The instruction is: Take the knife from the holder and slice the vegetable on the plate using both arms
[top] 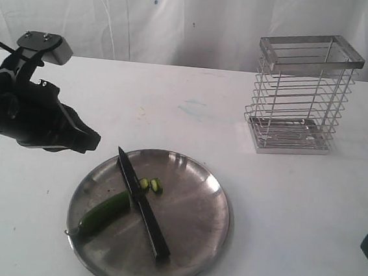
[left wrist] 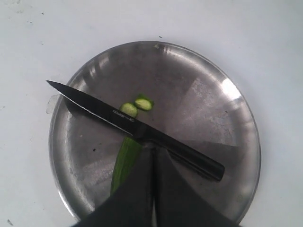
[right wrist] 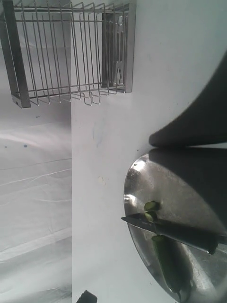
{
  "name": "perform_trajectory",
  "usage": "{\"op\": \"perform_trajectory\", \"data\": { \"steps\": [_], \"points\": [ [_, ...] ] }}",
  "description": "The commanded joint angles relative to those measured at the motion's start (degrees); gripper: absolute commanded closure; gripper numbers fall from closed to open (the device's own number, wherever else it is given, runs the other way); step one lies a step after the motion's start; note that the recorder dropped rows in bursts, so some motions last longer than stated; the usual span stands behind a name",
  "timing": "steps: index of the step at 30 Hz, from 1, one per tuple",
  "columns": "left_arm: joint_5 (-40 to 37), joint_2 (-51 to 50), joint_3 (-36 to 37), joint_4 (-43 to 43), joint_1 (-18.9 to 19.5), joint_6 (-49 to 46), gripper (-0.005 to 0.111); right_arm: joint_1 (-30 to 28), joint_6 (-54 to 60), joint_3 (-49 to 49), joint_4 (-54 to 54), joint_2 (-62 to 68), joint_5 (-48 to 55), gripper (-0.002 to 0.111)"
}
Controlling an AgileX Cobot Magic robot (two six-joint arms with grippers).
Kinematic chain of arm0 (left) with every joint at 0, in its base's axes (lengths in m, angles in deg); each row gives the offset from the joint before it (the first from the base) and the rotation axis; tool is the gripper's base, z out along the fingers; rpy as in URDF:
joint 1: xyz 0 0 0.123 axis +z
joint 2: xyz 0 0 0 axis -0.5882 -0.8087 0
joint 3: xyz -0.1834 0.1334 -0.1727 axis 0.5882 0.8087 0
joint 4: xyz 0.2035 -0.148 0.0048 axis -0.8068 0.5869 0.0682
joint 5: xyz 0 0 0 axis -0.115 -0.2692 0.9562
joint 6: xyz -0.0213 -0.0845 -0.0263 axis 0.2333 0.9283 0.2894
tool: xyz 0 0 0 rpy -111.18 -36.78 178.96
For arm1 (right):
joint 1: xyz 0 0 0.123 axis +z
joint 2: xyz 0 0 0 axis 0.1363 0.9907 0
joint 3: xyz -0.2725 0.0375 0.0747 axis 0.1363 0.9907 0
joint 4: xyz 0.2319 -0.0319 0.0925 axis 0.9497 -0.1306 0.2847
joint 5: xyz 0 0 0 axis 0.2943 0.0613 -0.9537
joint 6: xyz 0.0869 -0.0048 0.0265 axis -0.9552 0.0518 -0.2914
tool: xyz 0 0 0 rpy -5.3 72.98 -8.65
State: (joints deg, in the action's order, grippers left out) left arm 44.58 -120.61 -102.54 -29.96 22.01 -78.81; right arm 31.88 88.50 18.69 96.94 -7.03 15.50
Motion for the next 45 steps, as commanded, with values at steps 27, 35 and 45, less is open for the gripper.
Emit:
{"op": "perform_trajectory", "data": {
  "steps": [27,35,45],
  "points": [
    [27.0,61.6,39.8,-20.9,-3.8,6.9,0.107,-0.3,-0.3,0.2,-0.5,-0.4,-0.3,0.108],
    [20.2,75.5,48.6,-38.0,-3.8,31.5,0.107,-0.3,-0.3,0.2,-0.4,-0.4,-0.3,0.108],
    [19.9,75.5,48.6,-38.0,-3.8,31.0,0.107,-0.3,-0.3,0.2,-0.4,-0.4,-0.3,0.108]
  ]
}}
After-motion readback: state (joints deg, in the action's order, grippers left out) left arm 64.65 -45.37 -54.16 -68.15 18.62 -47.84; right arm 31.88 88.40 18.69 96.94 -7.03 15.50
